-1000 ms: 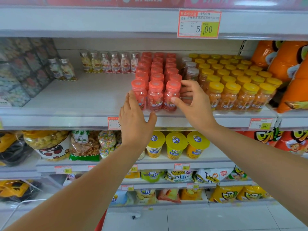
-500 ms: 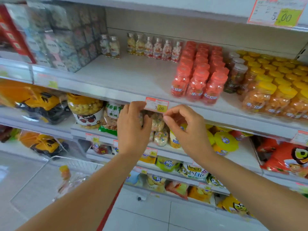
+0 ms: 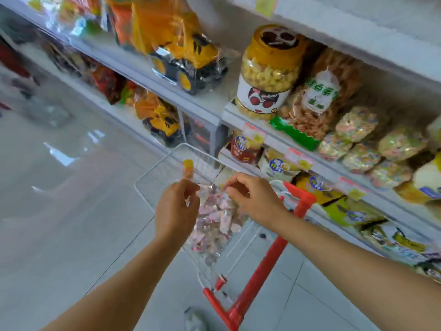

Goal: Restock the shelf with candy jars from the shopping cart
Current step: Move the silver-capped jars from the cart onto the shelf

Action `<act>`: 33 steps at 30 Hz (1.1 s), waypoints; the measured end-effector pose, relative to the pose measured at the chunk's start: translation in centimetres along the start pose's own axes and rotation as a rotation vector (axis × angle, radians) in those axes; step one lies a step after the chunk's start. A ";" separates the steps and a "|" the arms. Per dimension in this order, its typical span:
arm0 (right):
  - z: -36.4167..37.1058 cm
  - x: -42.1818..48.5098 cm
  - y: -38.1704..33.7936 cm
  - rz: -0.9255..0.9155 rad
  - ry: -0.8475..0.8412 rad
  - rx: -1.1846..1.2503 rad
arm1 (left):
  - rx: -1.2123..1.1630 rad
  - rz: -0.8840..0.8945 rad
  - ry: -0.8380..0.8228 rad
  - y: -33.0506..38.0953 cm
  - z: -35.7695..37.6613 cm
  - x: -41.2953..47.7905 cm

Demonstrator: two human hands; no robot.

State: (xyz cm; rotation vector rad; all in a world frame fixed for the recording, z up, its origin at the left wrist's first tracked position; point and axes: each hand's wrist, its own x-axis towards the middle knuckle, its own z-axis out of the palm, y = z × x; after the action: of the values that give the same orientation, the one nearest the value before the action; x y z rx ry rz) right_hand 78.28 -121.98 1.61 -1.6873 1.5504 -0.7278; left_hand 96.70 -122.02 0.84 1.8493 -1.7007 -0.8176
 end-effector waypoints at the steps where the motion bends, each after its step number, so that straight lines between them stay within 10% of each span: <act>1: 1.6 0.9 0.5 0.025 -0.046 -0.033 | 0.043 -0.043 -0.023 -1.9 -0.3 0.5; 13: 12.9 6.9 8.0 0.392 -0.664 -0.402 | 0.177 -0.288 -0.204 -14.8 2.5 2.3; 33: 16.5 7.1 14.5 0.095 -1.033 -0.411 | 0.086 -0.480 0.008 -14.3 7.2 0.4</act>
State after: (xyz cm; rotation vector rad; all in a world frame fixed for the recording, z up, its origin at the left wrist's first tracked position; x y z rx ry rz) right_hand 83.87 -127.05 -20.22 -1.7939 1.0174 0.5234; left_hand 101.56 -120.75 -14.35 2.3608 -1.3154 -0.9248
